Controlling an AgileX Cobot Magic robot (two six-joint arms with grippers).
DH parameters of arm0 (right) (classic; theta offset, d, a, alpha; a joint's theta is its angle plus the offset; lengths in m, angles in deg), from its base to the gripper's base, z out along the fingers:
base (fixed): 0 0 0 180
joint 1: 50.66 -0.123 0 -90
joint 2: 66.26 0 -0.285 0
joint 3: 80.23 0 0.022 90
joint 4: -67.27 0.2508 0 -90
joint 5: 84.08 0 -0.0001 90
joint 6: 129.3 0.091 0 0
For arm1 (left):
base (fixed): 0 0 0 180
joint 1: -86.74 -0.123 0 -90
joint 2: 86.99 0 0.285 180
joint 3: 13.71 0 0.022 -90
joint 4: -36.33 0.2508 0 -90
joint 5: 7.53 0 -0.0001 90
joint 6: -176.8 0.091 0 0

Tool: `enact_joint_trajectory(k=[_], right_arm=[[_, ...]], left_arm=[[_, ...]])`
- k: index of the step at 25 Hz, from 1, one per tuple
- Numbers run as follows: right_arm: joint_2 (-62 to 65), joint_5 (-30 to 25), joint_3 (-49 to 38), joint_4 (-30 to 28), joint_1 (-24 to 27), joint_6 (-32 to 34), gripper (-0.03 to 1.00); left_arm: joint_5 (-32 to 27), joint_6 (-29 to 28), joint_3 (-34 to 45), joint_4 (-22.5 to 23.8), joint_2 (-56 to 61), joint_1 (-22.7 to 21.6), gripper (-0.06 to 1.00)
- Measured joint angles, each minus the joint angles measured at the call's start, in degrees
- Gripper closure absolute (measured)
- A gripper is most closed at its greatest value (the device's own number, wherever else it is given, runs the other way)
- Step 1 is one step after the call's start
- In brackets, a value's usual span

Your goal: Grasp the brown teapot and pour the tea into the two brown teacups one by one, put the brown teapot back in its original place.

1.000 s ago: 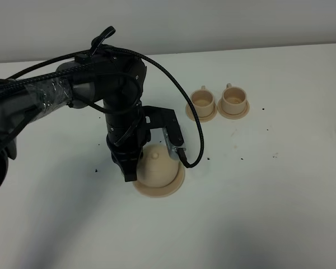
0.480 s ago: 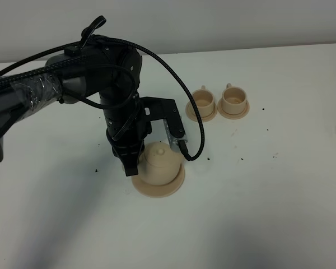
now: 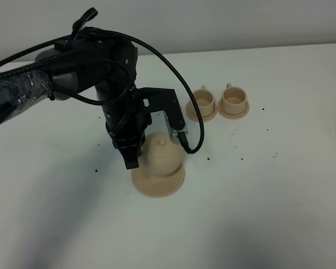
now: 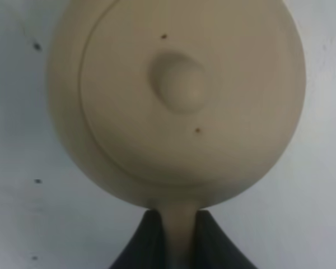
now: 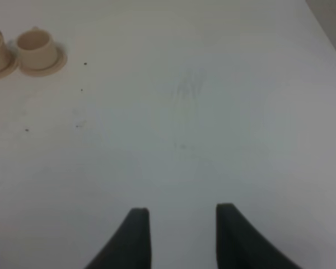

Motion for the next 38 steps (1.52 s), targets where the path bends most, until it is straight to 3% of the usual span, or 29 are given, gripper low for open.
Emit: enact_joint_trajectory(k=[9,15,26,31,38], right_arm=[[0.0,0.0,0.0,0.0,0.0,0.0,0.66],[0.0,0.0,0.0,0.1,0.0,0.0,0.66],[0.0,0.0,0.0,0.1,0.0,0.0,0.66],[0.0,0.0,0.0,0.1,0.0,0.0,0.66],[0.0,0.0,0.0,0.1,0.0,0.0,0.66]], left_arm=[[6.6,-1.3,0.0,0.1,0.9,-2.8,0.79],[5.9,-3.0,-3.9,1.0,0.5,-3.7,0.79],[-5.1,-1.0,-33.2,1.8,-15.9,-3.7,0.79],[-7.3,1.6,-46.5,4.0,-23.4,-3.7,0.79],[-6.9,6.5,-53.9,4.3,-29.8,-3.6,0.79]])
